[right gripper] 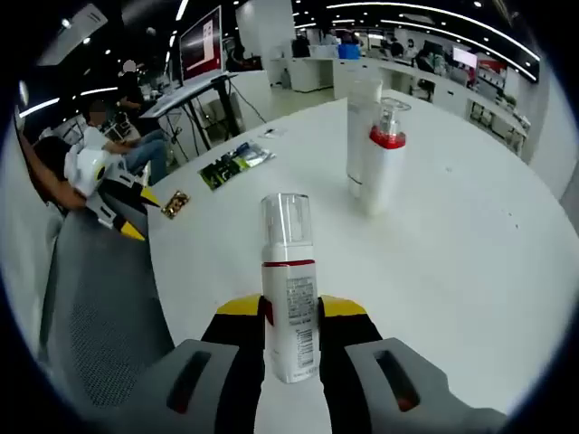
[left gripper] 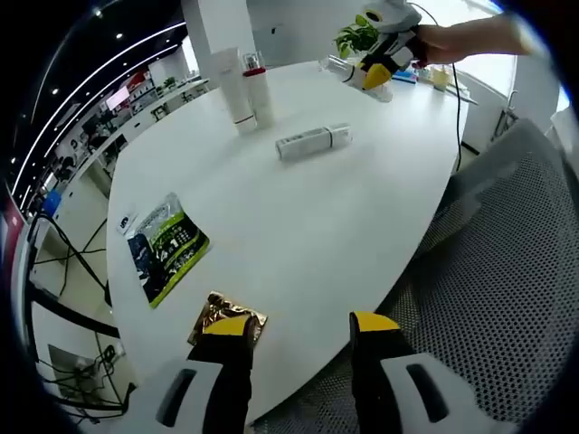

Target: Arrange the skincare products in the storage area until every visible bottle or jar stands upright without overlapping.

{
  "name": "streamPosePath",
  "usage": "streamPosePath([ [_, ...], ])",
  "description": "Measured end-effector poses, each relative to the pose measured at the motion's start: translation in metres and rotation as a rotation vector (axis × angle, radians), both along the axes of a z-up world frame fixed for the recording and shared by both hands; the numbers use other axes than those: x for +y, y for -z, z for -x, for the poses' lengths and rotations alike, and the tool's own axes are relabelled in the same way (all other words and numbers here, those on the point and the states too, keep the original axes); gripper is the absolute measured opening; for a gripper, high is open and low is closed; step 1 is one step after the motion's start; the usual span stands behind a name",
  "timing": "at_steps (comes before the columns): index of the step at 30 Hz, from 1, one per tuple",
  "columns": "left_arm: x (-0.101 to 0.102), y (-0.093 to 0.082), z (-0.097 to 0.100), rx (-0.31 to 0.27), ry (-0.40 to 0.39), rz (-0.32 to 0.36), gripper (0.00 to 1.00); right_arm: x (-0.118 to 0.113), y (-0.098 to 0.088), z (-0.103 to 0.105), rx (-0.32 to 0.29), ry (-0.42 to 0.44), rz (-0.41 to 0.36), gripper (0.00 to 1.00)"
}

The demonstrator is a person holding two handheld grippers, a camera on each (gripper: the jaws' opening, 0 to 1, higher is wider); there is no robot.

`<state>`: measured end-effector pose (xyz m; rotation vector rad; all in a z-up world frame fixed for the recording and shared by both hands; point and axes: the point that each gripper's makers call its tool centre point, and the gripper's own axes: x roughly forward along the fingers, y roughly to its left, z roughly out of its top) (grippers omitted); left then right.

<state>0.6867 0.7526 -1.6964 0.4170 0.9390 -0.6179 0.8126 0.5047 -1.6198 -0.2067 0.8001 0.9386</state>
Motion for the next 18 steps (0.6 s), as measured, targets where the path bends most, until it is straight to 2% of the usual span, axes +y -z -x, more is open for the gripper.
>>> streamPosePath([
  [6, -0.011, -0.006, 0.003, -0.001, 0.056, 0.027, 0.46, 0.029, -0.023, 0.033, 0.027, 0.054, -0.169, 0.19],
  [8, -0.02, -0.014, 0.001, -0.016, 0.066, 0.084, 0.48, 0.036, -0.031, 0.042, 0.024, 0.066, -0.202, 0.19],
  [9, -0.019, -0.016, 0.001, -0.013, 0.057, 0.092, 0.48, 0.039, -0.033, 0.045, 0.023, 0.072, -0.214, 0.19],
  [11, -0.023, -0.022, 0.001, -0.002, 0.051, 0.15, 0.49, 0.046, -0.04, 0.047, 0.04, 0.105, -0.28, 0.19],
  [14, -0.039, -0.037, 0.005, 0.011, 0.087, 0.259, 0.49, 0.05, -0.051, 0.047, 0.031, 0.133, -0.326, 0.19],
  [16, -0.05, -0.053, 0.004, 0.018, 0.075, 0.358, 0.49, 0.058, -0.064, 0.048, 0.043, 0.154, -0.394, 0.19],
  [17, -0.061, -0.065, 0.002, 0.024, 0.064, 0.451, 0.49, 0.061, -0.071, 0.048, 0.044, 0.167, -0.434, 0.19],
  [18, -0.065, -0.073, 0.001, 0.039, 0.041, 0.504, 0.49, 0.064, -0.075, 0.048, 0.04, 0.172, -0.456, 0.19],
])
